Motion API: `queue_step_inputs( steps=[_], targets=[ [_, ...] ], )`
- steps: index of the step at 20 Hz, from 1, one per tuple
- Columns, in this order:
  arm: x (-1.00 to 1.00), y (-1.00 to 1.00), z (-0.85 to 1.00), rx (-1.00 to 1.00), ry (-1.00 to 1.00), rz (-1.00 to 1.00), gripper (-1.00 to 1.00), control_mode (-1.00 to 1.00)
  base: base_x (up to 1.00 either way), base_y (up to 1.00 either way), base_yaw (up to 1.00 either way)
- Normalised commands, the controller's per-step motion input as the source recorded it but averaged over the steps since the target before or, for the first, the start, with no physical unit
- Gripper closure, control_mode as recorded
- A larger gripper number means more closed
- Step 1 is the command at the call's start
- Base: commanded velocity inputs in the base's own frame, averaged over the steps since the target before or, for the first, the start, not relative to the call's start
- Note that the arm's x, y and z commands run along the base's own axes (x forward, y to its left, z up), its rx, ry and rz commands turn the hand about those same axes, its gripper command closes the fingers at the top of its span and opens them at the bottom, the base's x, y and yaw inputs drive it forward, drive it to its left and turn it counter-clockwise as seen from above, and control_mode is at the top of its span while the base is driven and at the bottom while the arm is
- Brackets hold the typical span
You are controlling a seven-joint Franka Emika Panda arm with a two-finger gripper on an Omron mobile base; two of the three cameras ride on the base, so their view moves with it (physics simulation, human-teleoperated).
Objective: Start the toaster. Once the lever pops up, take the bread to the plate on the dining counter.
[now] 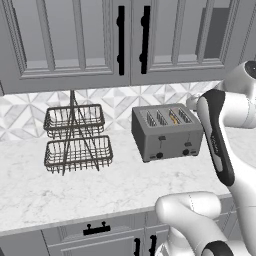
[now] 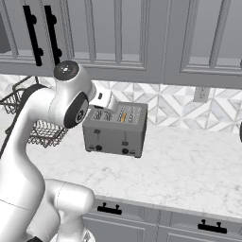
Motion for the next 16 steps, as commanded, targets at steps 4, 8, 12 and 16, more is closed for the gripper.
queue_step_inputs(
  steps=[4,8,12,16],
  targets=[
    [0.0,0.0,0.0,0.0,0.0,0.0,-1.0,-1.0,0.0,0.0,0.0],
    [0.0,0.0,0.0,0.0,0.0,0.0,-1.0,-1.0,0.0,0.0,0.0],
    [0.0,0.0,0.0,0.0,0.0,0.0,-1.0,-1.0,0.0,0.0,0.0],
    [0.0,0.0,0.0,0.0,0.0,0.0,-1.0,-1.0,0.0,0.0,0.0]
  ],
)
